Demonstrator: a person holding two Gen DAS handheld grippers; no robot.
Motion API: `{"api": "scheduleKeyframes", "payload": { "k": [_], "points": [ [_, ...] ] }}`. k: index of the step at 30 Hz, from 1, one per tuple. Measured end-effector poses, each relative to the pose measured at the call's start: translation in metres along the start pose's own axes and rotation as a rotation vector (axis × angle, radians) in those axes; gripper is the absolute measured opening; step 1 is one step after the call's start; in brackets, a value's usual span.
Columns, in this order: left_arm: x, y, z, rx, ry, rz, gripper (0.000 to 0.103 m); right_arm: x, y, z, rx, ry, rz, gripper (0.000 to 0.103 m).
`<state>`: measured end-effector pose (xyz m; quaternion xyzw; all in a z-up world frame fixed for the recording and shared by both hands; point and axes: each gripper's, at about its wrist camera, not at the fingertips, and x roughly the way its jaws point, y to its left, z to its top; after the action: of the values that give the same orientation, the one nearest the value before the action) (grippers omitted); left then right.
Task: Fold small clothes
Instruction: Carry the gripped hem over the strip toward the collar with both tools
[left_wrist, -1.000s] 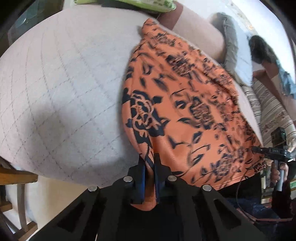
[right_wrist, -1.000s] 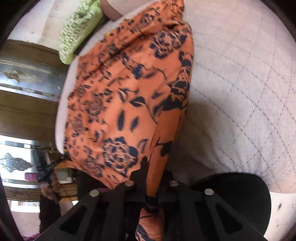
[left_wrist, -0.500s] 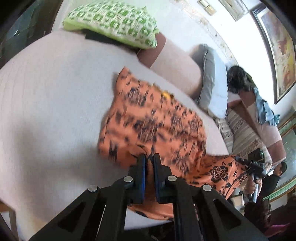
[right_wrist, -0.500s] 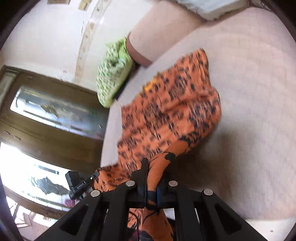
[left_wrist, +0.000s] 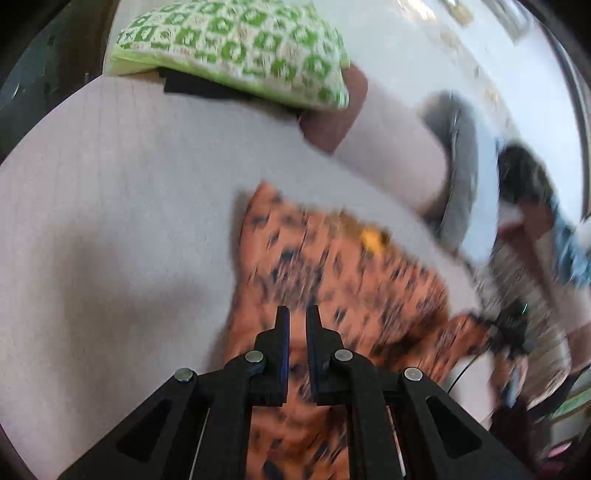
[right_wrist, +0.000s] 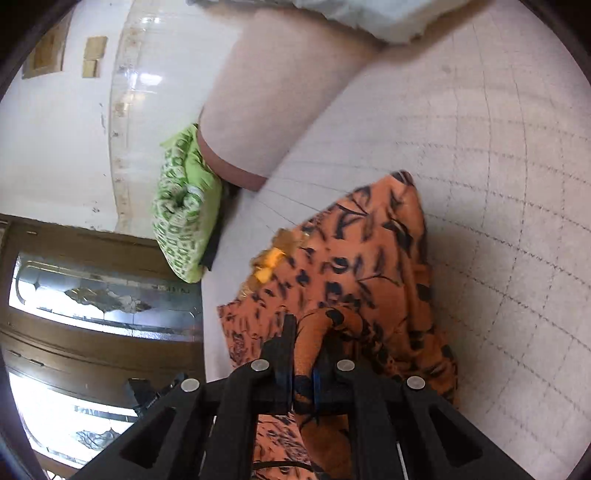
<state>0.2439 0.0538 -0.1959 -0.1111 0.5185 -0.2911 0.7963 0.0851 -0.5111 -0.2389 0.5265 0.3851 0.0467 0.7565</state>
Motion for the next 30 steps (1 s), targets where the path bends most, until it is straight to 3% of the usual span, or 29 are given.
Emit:
{"api": "scheduleKeyframes", "payload": {
  "k": [2, 6, 10, 14, 18, 22, 23, 24, 27, 30],
  "points": [
    [-0.006, -0.001, -0.038, 0.015, 0.040, 0.021, 0.017, 0.002, -0.012, -0.006, -0.012, 0.011, -0.009, 0.007],
    [-0.023, -0.005, -0.108, -0.007, 0.093, 0.075, 0.063, -0.001, -0.037, -0.024, 0.018, 0.025, -0.002, 0.007],
    [-0.032, -0.017, -0.162, -0.022, 0.114, 0.081, 0.069, -0.003, -0.045, -0.051, 0.030, 0.043, 0.007, 0.007],
    [-0.018, -0.019, -0.184, -0.084, 0.127, 0.076, 0.070, -0.011, -0.044, -0.079, 0.025, 0.050, 0.032, 0.007],
    [0.005, -0.020, -0.196, -0.113, 0.163, 0.077, 0.069, -0.026, -0.042, -0.105, 0.022, 0.052, 0.044, 0.007],
    [0.017, -0.027, -0.200, -0.087, 0.159, 0.136, 0.062, -0.038, -0.041, -0.121, 0.013, 0.049, 0.037, 0.007],
    [0.017, -0.031, -0.202, -0.053, 0.163, 0.153, 0.053, -0.039, -0.042, -0.124, 0.014, 0.047, 0.035, 0.007],
    [0.018, -0.032, -0.202, -0.036, 0.168, 0.162, 0.037, -0.040, -0.041, -0.126, 0.014, 0.046, 0.031, 0.007],
    [0.018, -0.022, -0.201, -0.061, 0.170, 0.150, 0.013, -0.042, -0.041, -0.131, 0.012, 0.048, 0.020, 0.007],
    [0.014, -0.010, -0.198, -0.121, 0.149, 0.079, 0.007, -0.040, -0.041, -0.134, 0.017, 0.046, 0.007, 0.007]
  ]
}}
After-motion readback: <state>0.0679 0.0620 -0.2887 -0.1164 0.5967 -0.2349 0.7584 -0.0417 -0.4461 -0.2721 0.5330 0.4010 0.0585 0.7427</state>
